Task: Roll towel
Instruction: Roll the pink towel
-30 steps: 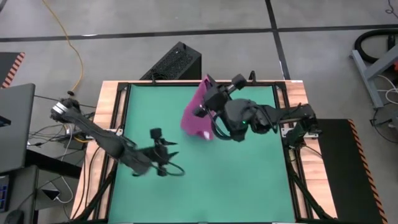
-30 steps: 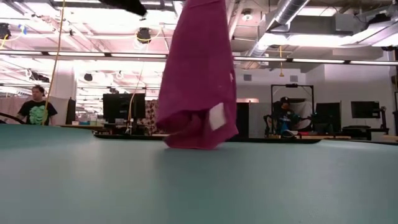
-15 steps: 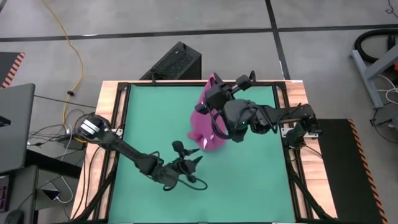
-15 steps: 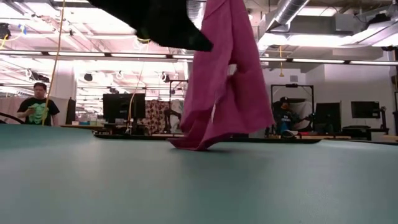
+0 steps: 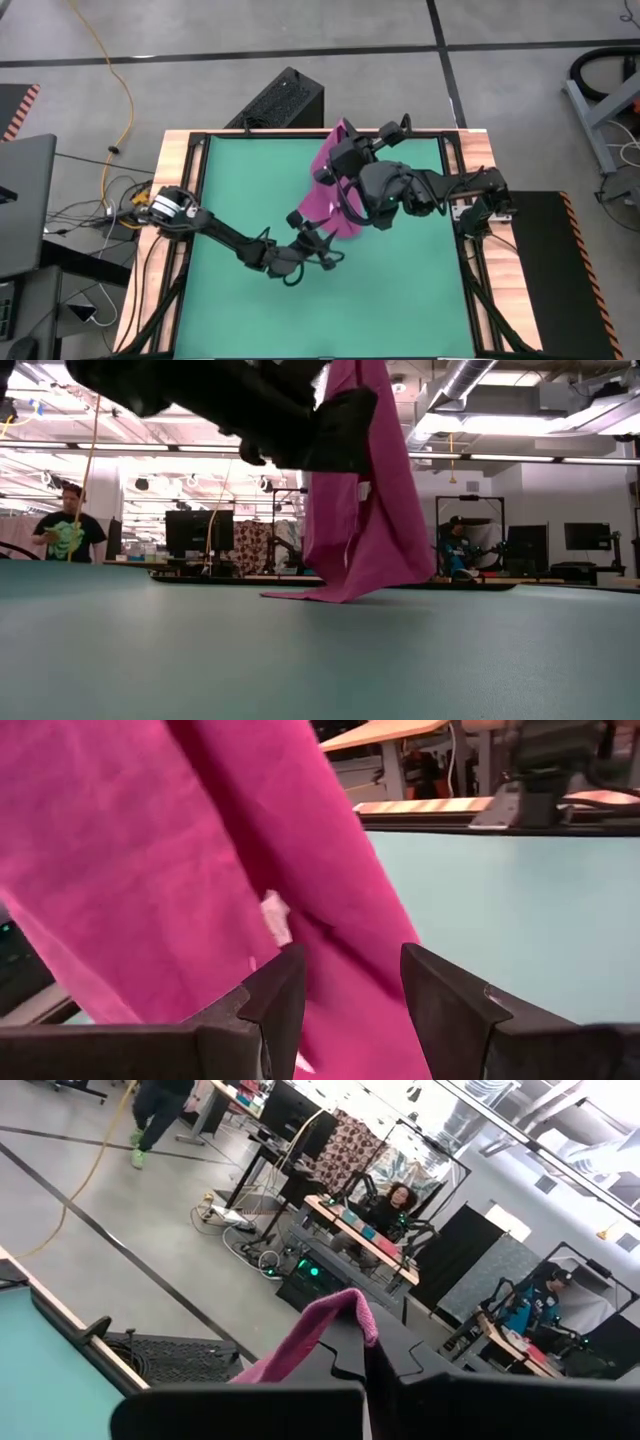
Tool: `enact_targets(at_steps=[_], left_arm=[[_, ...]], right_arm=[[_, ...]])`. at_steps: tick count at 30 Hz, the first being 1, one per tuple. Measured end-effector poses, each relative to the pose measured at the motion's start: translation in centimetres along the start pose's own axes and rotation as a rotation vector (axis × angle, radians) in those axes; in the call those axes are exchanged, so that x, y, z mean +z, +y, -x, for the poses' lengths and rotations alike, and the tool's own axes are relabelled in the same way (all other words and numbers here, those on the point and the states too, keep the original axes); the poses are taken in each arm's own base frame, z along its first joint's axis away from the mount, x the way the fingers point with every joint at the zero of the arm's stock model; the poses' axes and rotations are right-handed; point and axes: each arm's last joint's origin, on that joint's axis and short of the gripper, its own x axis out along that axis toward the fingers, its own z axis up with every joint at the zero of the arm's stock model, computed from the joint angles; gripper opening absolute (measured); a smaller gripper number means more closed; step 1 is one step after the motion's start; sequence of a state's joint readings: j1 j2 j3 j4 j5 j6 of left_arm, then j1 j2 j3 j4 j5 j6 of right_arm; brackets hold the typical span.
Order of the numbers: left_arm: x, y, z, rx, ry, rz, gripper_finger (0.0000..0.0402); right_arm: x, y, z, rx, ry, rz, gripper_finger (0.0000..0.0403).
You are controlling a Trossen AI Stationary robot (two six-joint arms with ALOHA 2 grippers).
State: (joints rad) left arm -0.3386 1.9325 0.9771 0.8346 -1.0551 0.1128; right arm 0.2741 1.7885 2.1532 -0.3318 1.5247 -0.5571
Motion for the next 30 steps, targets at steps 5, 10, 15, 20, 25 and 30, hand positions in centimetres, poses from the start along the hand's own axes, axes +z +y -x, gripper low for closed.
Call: enact_targets(at_steps=[5,10,15,20,25,30], left_arm=[[-0.1,0.7,-1.1,0.017,0.003,0.01,0.0156],[-0.2,1.3,-2.1,0.016,0.01,0.065,0.0156],[-0.3,1.6,-2.7,-0.02,0.016,0.105,0.0156],[-0.4,1.8,-2.8,0.003,0.018,0.103,0.0156],[-0.6,2.5,-3.8,0.008,0.028,0.127,0.0156],[-1.4,3.3,-4.8,0.048,0.085,0.091,0.0137]], right_arm=[[-0.1,0.1,0.1,0.004,-0.002,0.013,0.001],[-0.1,0.1,0.1,0.005,-0.002,0.013,0.001],[-0.1,0.1,0.1,0.01,-0.005,0.013,0.001],[0.0,0.1,0.1,0.021,-0.012,0.013,0.001],[0.0,0.2,0.2,0.059,-0.035,-0.011,0.001],[0.0,0.2,0.2,0.059,-0.035,-0.013,0.001]])
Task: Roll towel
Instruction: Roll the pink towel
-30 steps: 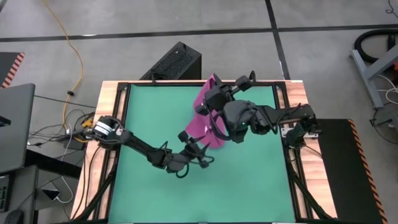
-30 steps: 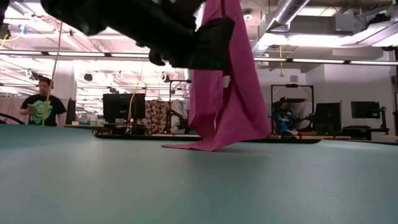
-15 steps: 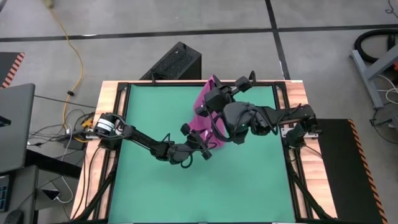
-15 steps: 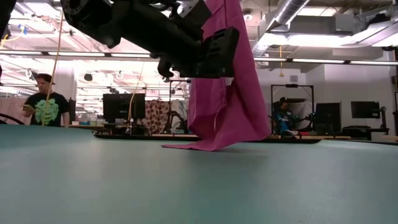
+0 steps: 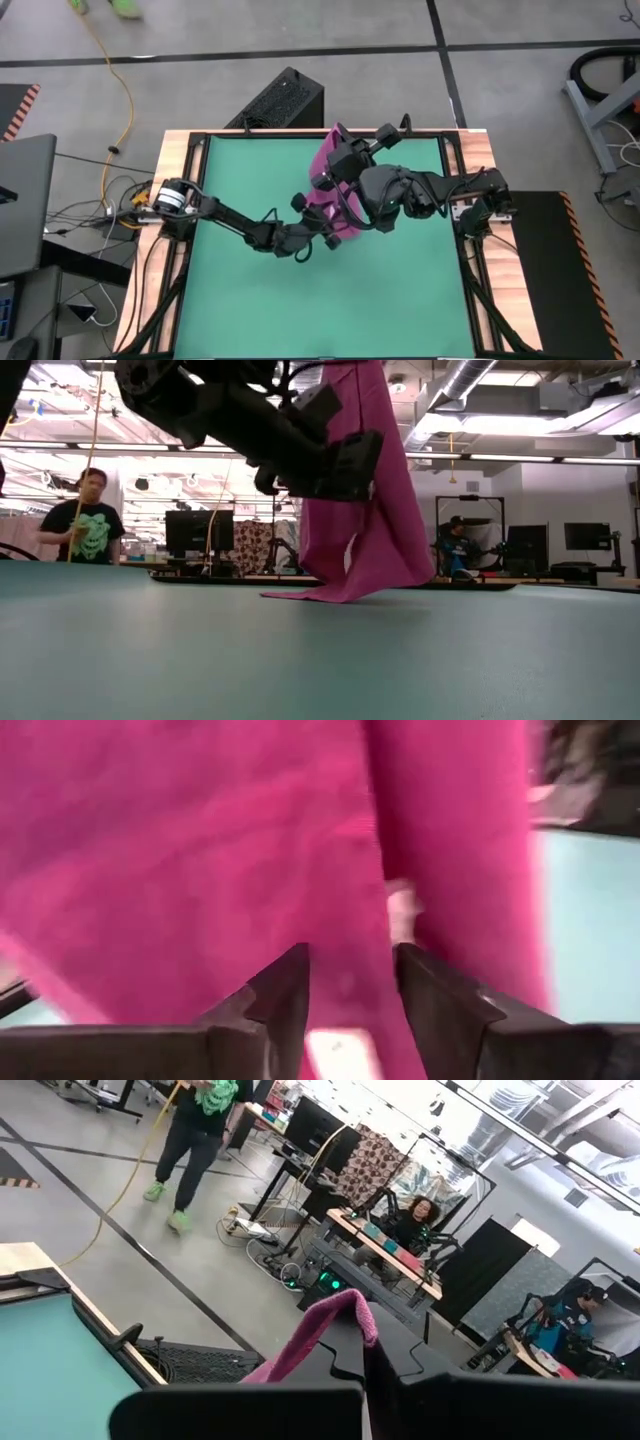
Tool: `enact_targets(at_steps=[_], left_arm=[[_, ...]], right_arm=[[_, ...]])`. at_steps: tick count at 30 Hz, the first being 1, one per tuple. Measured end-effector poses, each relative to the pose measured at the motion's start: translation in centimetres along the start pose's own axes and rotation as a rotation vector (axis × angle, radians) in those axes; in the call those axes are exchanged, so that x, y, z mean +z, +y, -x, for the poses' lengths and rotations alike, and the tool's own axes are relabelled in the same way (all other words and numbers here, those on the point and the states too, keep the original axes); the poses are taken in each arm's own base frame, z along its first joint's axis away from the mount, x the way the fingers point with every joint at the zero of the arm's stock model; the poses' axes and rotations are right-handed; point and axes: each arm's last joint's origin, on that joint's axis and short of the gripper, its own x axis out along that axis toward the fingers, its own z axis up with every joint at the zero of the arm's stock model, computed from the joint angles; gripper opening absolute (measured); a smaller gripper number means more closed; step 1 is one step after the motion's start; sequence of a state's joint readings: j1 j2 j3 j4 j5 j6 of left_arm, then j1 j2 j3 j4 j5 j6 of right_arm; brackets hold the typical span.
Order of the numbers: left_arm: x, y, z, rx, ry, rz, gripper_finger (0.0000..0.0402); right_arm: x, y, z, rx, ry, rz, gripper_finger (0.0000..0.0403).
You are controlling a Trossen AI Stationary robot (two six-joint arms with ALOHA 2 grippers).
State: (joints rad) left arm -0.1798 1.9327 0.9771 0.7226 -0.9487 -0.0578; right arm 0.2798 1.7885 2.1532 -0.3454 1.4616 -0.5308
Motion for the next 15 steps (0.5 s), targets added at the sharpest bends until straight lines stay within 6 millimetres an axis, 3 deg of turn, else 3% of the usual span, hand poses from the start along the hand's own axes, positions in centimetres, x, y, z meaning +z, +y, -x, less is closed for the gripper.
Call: enact_targets(at_steps=[8,11,15], left_arm=[[-0.6,1.4,-1.7,0.045,0.051,-0.01,0.0012],[-0.6,0.8,-0.7,0.009,0.066,-0.023,0.0003],[0.1,-0.6,2.2,-0.074,0.081,-0.068,0.0]], right_arm=[[-0.2,0.2,0.6,0.007,0.0,0.031,0.001],[-0.6,0.3,0.8,-0.026,0.023,0.088,0.0011],[-1.5,0.5,0.8,-0.069,0.05,0.18,0.0011]])
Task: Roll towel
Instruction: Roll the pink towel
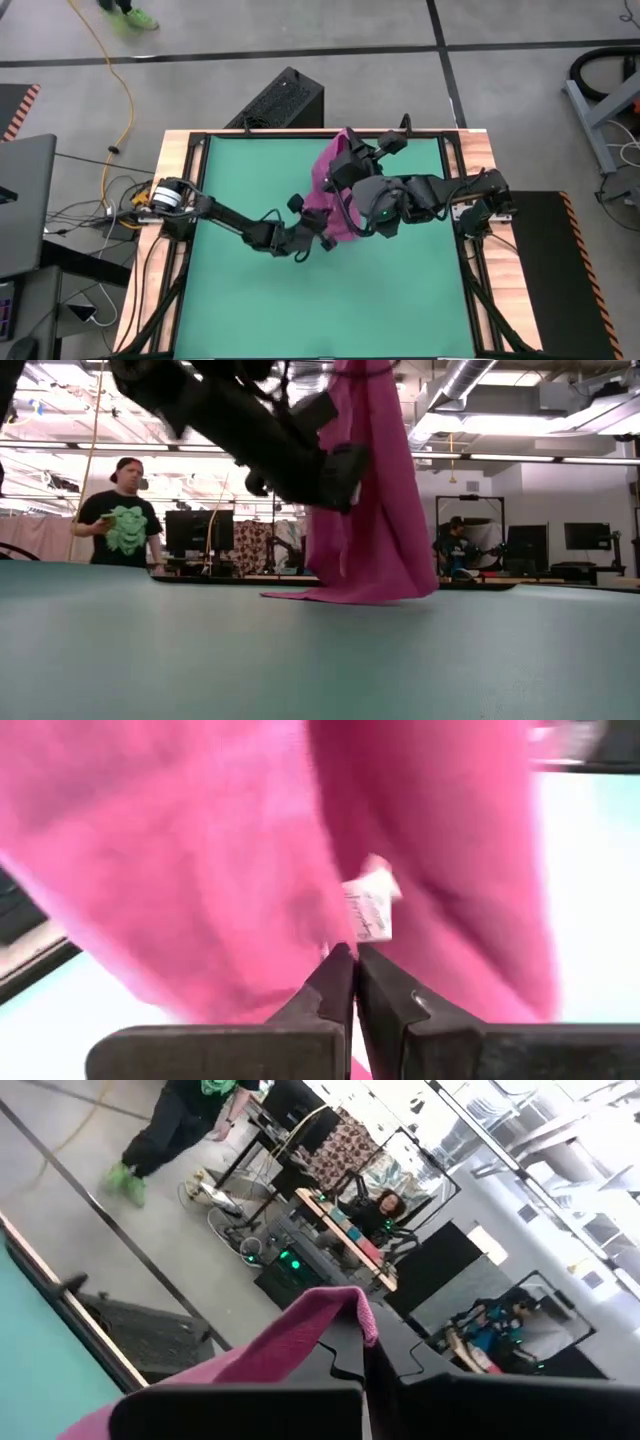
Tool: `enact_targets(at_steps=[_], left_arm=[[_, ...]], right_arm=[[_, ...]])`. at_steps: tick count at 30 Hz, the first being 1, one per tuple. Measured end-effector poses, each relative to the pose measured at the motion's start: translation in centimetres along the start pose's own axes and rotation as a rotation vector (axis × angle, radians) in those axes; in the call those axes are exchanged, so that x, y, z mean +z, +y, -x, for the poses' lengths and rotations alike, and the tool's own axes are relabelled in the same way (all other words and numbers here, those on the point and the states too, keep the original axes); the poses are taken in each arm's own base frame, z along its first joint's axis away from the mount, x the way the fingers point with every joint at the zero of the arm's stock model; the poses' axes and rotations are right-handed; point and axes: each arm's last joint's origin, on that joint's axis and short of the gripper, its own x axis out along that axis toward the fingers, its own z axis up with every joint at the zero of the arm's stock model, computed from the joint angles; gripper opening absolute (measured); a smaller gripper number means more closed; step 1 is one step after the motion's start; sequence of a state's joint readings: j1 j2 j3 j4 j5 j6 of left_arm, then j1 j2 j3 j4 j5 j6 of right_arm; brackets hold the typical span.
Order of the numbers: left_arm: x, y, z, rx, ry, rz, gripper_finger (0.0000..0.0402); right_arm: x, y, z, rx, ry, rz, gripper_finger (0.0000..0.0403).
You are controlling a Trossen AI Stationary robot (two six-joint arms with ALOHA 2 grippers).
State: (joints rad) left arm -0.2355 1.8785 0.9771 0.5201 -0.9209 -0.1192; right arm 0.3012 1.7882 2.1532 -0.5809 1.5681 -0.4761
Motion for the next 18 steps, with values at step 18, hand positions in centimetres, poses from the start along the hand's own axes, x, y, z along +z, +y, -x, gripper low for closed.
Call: enact_targets(at_steps=[18], left_arm=[[9.4,8.9,23.4,-0.141,-0.152,0.025,0.0]], right_arm=[[-4.0,0.9,2.6,0.135,-0.035,-0.055,0.0011]])
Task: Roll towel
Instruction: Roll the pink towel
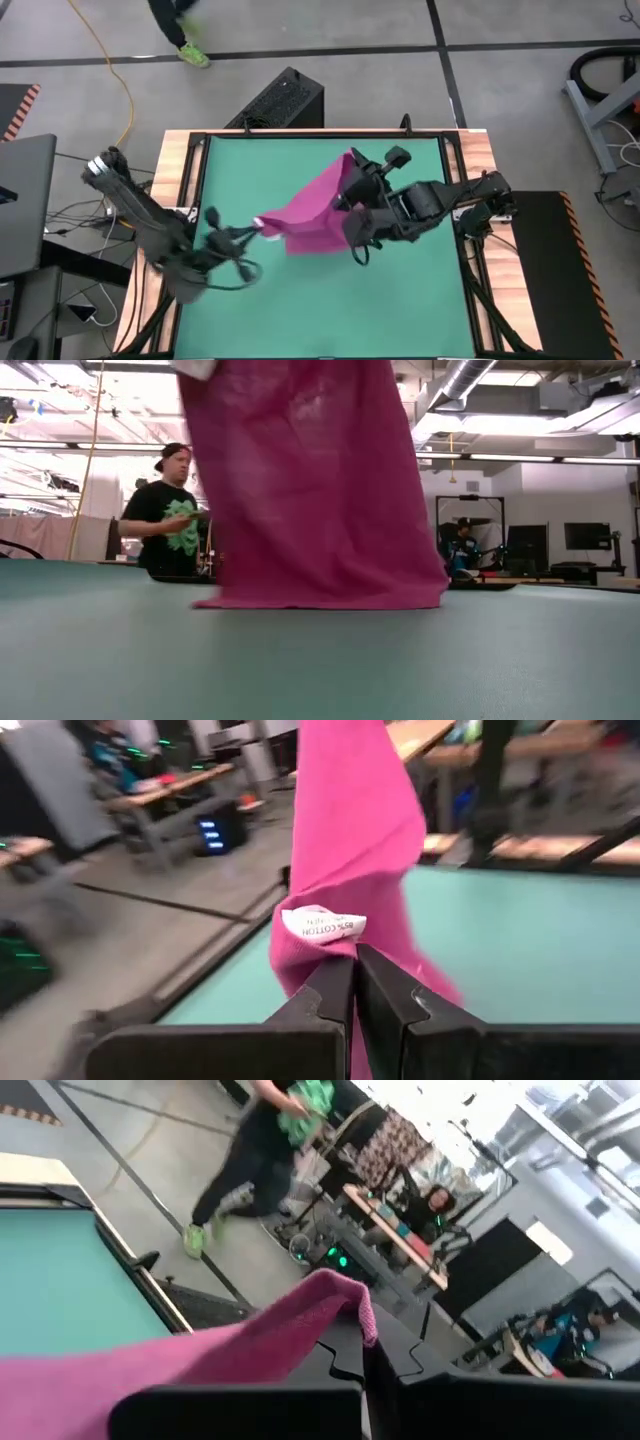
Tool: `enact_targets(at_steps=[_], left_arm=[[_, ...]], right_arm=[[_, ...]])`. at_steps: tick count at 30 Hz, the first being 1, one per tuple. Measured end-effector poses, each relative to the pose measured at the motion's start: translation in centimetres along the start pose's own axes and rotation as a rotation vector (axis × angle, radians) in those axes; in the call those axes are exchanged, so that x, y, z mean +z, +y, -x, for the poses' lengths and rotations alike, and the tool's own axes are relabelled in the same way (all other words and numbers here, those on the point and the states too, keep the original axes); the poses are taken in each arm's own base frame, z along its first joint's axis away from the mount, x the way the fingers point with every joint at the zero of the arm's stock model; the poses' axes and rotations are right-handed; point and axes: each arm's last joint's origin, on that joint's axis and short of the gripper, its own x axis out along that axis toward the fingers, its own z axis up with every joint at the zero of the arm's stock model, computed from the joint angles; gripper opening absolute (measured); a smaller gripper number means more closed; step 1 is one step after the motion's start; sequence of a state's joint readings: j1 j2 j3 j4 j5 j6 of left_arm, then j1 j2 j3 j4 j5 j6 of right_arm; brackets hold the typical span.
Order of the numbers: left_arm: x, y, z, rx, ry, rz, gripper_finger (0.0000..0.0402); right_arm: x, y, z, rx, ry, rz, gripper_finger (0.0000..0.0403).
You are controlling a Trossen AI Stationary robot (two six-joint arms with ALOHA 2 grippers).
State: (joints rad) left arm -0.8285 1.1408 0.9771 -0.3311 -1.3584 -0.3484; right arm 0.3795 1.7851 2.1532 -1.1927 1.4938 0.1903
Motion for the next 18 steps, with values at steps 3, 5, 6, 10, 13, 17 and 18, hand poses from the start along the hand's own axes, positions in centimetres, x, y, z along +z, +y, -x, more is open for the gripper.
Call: enact_targets(at_steps=[3,5,6,10,13,17,18], left_arm=[[1.7,2.6,2.2,-0.095,-0.025,0.105,0.0],[2.6,4.3,3.2,-0.147,-0.038,0.159,0.0],[3.0,5.2,3.7,-0.168,-0.045,0.183,0.0],[4.3,8.8,4.7,-0.249,-0.058,0.331,0.0],[5.2,11.1,5.2,-0.312,-0.062,0.391,0.0],[6.2,14.0,5.5,-0.343,-0.061,0.432,0.0],[6.5,14.7,5.5,-0.342,-0.061,0.434,0.0]], right_arm=[[0.1,0.0,1.5,-0.034,-0.041,0.038,0.0011],[0.2,-0.1,2.2,-0.022,-0.053,0.063,0.001],[0.3,-0.2,2.4,-0.018,-0.056,0.058,0.001],[0.4,-0.4,3.1,-0.002,-0.07,0.044,0.001],[0.4,-0.4,3.2,0.001,-0.072,0.072,0.0009],[0.4,-1.0,2.0,-0.03,-0.049,0.071,0.0009],[0.3,-1.2,1.6,-0.039,-0.042,0.083,0.0009]])
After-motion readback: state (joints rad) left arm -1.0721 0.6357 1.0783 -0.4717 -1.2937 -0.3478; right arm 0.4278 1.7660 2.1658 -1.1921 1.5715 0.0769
